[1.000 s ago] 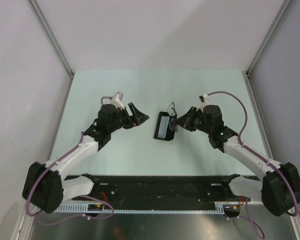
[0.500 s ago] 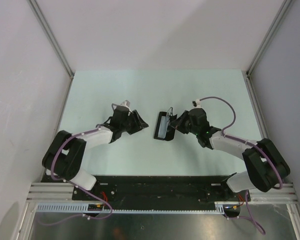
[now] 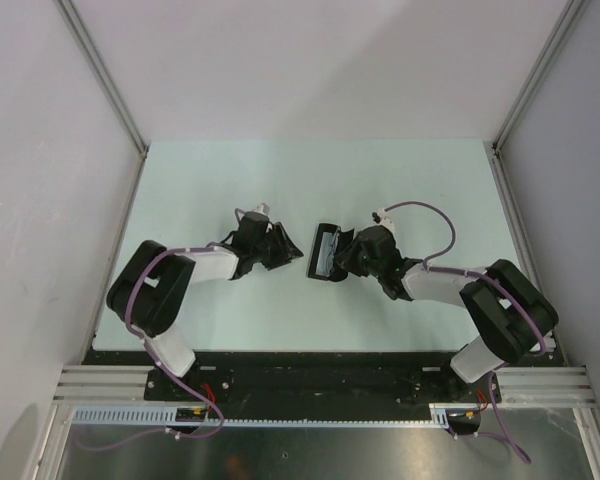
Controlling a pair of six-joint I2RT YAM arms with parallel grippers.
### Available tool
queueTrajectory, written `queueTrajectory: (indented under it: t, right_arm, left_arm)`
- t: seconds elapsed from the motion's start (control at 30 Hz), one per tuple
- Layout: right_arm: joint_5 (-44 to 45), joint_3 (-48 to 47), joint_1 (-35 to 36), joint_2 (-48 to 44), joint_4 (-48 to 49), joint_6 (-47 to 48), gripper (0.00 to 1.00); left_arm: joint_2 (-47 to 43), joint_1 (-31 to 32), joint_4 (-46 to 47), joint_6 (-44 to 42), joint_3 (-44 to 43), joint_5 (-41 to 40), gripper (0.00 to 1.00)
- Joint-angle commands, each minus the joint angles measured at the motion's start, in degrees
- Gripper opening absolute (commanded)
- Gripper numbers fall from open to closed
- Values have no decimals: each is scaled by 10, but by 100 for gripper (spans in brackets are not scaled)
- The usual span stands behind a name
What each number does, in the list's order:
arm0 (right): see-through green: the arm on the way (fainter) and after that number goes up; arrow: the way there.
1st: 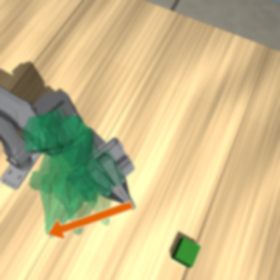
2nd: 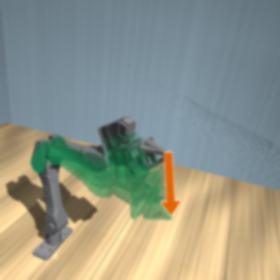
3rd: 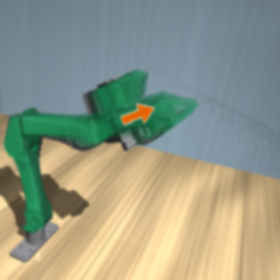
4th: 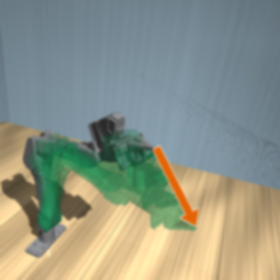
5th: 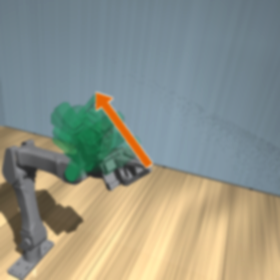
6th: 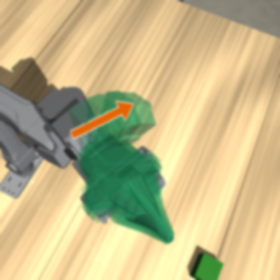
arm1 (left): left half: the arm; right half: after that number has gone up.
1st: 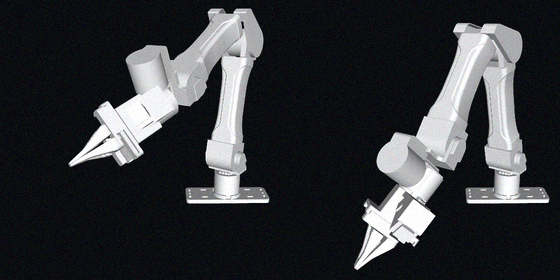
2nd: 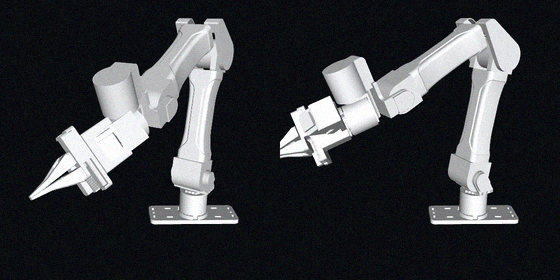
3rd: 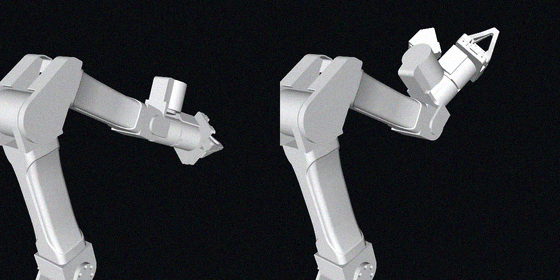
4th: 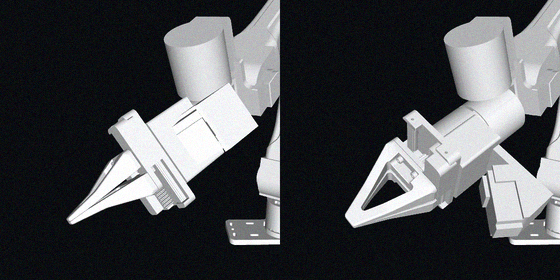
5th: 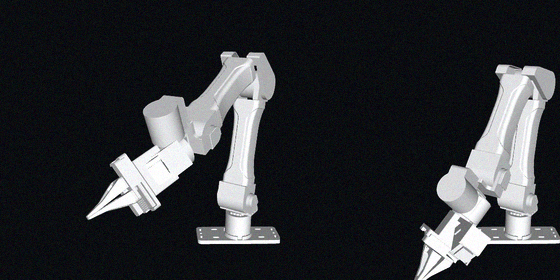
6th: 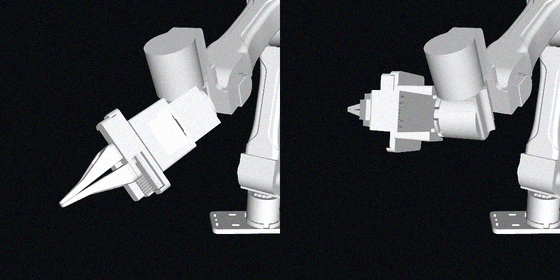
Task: Organize the sunglasses
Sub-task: Place the sunglasses in the sunglasses case.
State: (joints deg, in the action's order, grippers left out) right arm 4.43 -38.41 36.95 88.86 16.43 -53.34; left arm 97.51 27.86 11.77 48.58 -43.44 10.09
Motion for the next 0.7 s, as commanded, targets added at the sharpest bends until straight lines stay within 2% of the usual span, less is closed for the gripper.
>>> queueTrajectory:
  t: [0.0, 0.67]
  right_arm:
    - [42, -23, 15, 17, 30, 3, 0]
    - [79, -86, 37, 81, 5, 16, 0]
  left_arm:
    - [17, 7, 18, 4, -19, 10, 51]
    - [42, 10, 23, -6, -18, 15, 50]
